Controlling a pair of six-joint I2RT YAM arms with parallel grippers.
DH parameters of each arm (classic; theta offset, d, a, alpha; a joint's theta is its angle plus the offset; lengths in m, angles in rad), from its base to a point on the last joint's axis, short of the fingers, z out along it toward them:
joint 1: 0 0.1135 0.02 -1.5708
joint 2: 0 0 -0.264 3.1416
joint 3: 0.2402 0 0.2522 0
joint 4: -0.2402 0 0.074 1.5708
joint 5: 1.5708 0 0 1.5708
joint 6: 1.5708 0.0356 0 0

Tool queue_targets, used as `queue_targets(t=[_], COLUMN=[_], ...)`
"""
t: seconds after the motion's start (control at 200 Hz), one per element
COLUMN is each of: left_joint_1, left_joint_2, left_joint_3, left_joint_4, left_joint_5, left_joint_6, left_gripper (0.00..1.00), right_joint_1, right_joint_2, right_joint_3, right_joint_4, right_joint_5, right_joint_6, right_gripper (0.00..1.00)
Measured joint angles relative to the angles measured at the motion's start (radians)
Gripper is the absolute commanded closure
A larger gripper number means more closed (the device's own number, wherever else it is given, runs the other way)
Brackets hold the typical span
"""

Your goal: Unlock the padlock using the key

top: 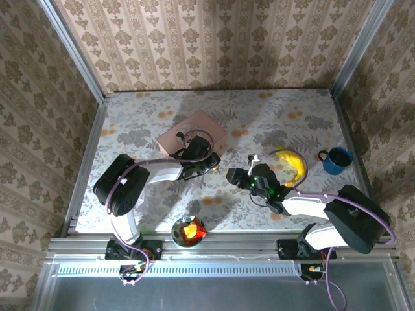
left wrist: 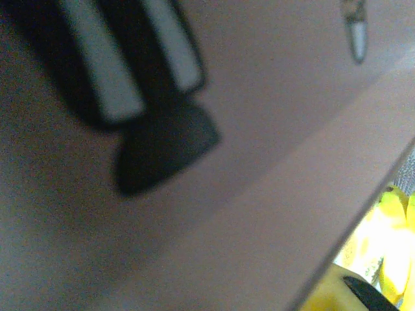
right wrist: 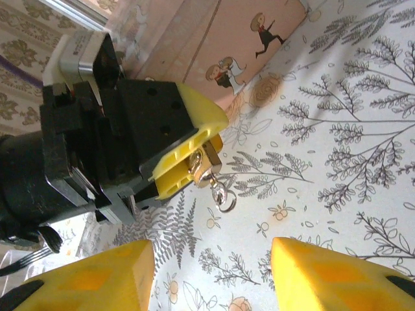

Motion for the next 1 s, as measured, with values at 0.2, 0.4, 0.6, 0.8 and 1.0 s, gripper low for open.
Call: queue_targets(t=[0.2, 0.4, 0.6, 0.8, 1.0], left_joint_1=[0.000, 0.000, 0.000, 0.000, 0.000], left_joint_2=[0.000, 0.000, 0.000, 0.000, 0.000], left_joint_3=[0.000, 0.000, 0.000, 0.000, 0.000], left_joint_4=[0.000, 0.000, 0.000, 0.000, 0.000], left_joint_5=[0.000, 0.000, 0.000, 0.000, 0.000], left_joint_6=[0.000, 0.000, 0.000, 0.000, 0.000], left_gripper=[1.00, 1.00, 1.00, 1.00, 1.00], right_joint_1=[0.003, 0.008, 0.010, 0.010, 0.010], right_joint_2=[0.038, 0.116, 0.174, 0.213, 0.227], right_joint_3=[0.005, 0.012, 0.023, 0.043, 0.046], right_joint_4=[0.005, 0.019, 0.061, 0.091, 0.113], right_joint_5=[-0.009, -0.029, -0.047, -0.055, -0.056], right_joint_6=[0.000, 0.000, 0.002, 0.004, 0.004], right_gripper=[0.50, 0.50, 0.50, 0.50, 0.50])
